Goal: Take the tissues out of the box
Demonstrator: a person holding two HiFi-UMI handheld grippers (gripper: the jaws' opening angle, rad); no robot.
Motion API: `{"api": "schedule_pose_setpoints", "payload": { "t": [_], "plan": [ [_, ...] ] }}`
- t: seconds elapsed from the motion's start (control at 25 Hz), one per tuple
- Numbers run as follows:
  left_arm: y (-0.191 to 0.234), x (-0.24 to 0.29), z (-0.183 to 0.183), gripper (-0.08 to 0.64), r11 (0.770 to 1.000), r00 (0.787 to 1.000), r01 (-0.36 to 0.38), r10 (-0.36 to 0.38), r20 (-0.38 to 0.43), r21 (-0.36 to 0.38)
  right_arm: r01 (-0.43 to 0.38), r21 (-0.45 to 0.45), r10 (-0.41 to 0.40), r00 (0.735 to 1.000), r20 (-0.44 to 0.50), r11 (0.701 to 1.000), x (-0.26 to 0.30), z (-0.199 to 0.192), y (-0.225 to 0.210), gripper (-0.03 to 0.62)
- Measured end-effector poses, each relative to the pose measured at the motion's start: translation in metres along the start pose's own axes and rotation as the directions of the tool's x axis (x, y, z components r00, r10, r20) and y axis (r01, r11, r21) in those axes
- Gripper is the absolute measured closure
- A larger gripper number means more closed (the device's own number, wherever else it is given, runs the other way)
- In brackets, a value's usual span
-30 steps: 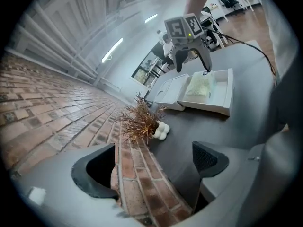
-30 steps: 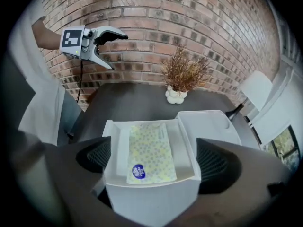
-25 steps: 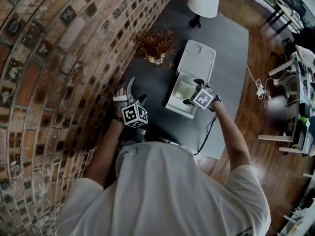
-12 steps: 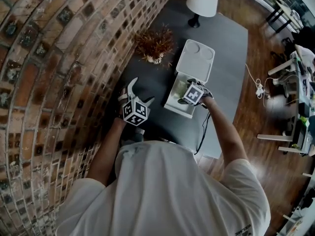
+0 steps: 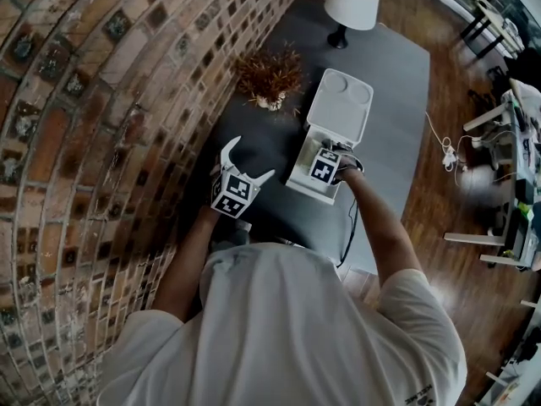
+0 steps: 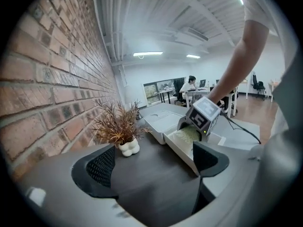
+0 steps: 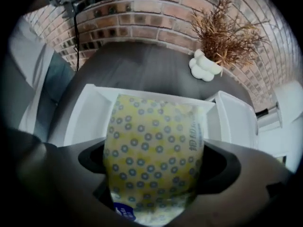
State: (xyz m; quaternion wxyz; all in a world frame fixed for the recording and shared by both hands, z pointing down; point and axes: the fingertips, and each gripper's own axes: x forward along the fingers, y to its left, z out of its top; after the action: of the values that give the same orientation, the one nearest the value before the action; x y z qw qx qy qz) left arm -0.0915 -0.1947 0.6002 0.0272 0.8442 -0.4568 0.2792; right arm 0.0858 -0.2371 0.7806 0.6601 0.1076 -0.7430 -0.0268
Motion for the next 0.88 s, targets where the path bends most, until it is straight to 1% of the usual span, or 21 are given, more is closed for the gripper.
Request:
{"api": "schedule_pose_setpoints", "payload": {
  "t": [0.04,0.08,0.24,0.44,0.52,0.56,0.6,0.72,0.88],
  "plan": [
    [-0.002,0.0,0.002,0.054,1.0,1.0,0.01,-0.01,0.012,-0.02,0.02,-0.003,-0.02,1.0,-0.003,1.0,0.001,0.0,-0.002,0.072],
    [-0.003,-0.001,0.004,0.054,0.999,1.0,0.019,-0.018,0.024,-0.033,0.024,0.01,-0.024,1.0,-0.002,1.0,0.002,0.0,-0.003,0.077],
    [-0.006,-0.002,0.011,0.054,0.996,0.997,0.045,-0.04,0.06,-0.08,-0.008,0.083,0.009,1.0,-0.008,0.997,0.003,0.0,-0.005,0.089],
    [-0.009,-0.003,0.007,0.054,0.989,0.996,0.064,-0.054,0.077,-0.137,-0.036,0.122,0.036,0.999,0.002,0.992,0.002,0.0,-0.003,0.103],
    [-0.009,-0.004,0.007,0.054,0.986,0.995,0.066,-0.054,0.086,-0.154,-0.079,0.189,0.076,0.997,0.022,0.979,-0.002,-0.001,0.002,0.106],
    [-0.009,-0.004,0.006,0.054,0.985,0.995,0.066,-0.053,0.088,-0.16,-0.118,0.236,0.111,0.993,0.046,0.965,-0.005,0.0,0.008,0.106],
    [-0.009,-0.004,0.006,0.054,0.984,0.995,0.066,-0.052,0.09,-0.163,-0.144,0.274,0.128,0.989,0.075,0.951,-0.008,0.0,0.01,0.106],
    [-0.01,-0.003,0.006,0.054,0.982,0.994,0.073,-0.056,0.097,-0.174,-0.087,0.323,0.044,0.989,0.14,0.942,-0.021,0.002,-0.008,0.106],
    [-0.012,-0.002,0.016,0.054,0.979,0.99,0.088,-0.066,0.126,-0.182,-0.064,0.377,-0.019,0.977,0.212,0.924,-0.049,0.005,-0.013,0.106]
  ]
}}
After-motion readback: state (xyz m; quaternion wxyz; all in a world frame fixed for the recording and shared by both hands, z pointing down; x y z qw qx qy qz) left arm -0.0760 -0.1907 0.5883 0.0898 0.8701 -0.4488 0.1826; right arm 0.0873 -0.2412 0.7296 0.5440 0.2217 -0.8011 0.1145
